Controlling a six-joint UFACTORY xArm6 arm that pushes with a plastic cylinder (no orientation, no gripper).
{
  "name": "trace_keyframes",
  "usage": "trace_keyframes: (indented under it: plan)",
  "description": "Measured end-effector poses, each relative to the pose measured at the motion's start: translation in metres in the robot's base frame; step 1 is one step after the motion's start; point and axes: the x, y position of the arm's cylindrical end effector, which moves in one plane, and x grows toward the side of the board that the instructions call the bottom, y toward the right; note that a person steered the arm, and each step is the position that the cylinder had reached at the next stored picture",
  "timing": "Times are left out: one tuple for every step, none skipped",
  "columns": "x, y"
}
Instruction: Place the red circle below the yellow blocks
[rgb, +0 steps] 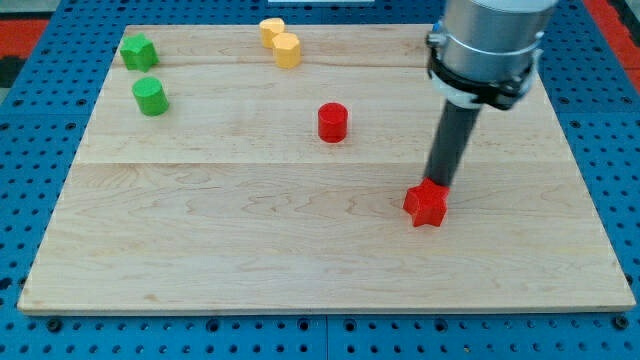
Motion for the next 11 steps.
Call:
trace_keyframes:
  plan:
    - [-0.014, -0.036]
    - [0.035, -0.005]
    - [0.060, 0.054]
    - [0.008, 0.011]
    - [-0.083, 0.019]
    - [-0.120, -0.060]
    - [-0.103, -0.103]
    - [-0.062, -0.079]
    - [-0.049, -0.082]
    - [-0.090, -0.130]
    - [-0.109, -0.160]
